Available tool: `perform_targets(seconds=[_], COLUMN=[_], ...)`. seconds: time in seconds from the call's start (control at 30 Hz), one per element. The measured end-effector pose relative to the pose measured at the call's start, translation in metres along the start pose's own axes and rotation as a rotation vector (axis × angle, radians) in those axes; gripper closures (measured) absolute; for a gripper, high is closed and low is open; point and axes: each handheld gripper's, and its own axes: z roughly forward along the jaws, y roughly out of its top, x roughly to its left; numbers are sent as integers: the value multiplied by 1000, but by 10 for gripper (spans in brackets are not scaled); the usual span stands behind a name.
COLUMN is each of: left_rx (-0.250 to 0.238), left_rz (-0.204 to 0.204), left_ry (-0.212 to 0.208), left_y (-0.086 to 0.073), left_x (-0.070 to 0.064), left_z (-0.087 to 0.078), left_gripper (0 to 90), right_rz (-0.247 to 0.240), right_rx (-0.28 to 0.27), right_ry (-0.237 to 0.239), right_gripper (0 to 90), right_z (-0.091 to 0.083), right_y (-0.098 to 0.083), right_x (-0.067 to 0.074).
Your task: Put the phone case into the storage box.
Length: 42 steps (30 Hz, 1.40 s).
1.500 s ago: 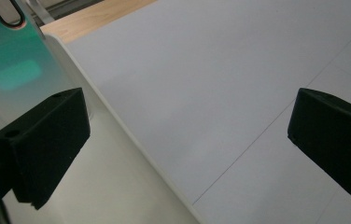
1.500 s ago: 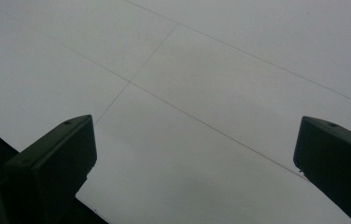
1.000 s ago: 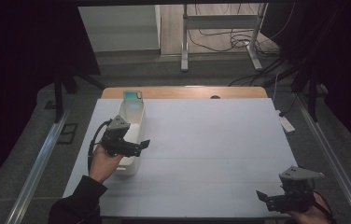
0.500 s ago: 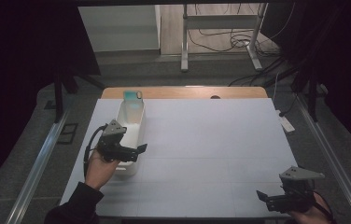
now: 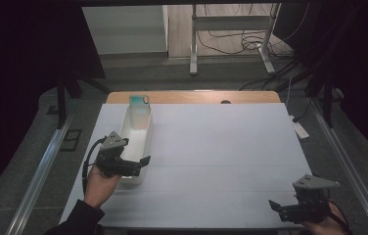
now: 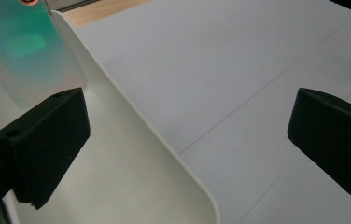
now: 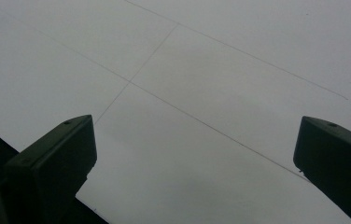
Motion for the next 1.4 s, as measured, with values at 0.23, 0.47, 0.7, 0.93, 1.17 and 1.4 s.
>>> perform_targets(seconds=[0.23,0.47,0.7,0.93,1.17,1.4], left_rx=[-4,0,3,-3,1,0], left_rz=[-6,-7,-18,-31,-44,-65], left_ry=[8,23,35,41,51,59], left_y=[-6,-14,-22,-28,-36,-44], left_x=[-4,-8,-9,-11,-11,-9], left_z=[-7,-14,-21,-28,-34,-41], left_gripper=[0,0,0,0,0,0], right_rz=[3,3,2,5,6,7], right_rx=[-2,-3,-3,-4,-7,-7], right_ry=[-4,-6,-6,-9,-10,-11], right_gripper=[0,0,0,0,0,0], right_z=[0,0,0,-1,-1,0], right_y=[0,0,0,0,0,0], right_x=[0,0,0,0,0,0])
